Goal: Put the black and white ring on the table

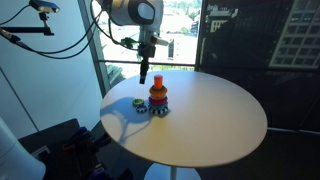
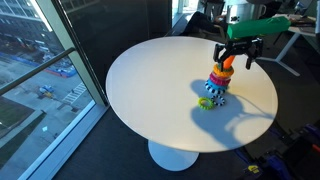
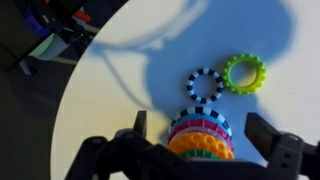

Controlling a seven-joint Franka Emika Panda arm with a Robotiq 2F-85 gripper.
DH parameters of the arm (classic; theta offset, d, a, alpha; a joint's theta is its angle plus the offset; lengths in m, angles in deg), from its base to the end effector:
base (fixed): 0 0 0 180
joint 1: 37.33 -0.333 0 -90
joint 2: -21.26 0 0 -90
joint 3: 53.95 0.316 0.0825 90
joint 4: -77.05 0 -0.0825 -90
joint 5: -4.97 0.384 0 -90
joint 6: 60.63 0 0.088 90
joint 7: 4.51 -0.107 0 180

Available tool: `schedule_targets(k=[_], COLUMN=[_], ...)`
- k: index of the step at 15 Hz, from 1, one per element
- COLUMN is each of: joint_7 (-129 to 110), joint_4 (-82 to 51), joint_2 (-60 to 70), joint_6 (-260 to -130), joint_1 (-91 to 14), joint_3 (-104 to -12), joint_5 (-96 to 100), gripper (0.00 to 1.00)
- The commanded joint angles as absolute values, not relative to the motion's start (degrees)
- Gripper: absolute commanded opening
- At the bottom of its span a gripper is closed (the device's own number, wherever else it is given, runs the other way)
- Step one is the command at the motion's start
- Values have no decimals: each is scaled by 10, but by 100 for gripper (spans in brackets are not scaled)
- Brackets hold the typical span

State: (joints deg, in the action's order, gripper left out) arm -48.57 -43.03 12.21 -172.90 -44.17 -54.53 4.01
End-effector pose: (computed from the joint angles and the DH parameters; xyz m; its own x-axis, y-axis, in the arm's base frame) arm 0.5312 0.0572 0.3258 0.7663 -0.6111 -0.1983 -0.5751 -0.7901 0.2122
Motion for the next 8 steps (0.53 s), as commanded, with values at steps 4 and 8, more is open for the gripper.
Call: schedule_targets(k=[4, 8], joint_7=[-415, -347], joint_4=[-392, -372], joint_2=[191, 217], joint_6=[-1646, -1624], joint_1=[-414, -395], joint_3=[-544, -546], joint_5=[29, 30], gripper=[100, 100])
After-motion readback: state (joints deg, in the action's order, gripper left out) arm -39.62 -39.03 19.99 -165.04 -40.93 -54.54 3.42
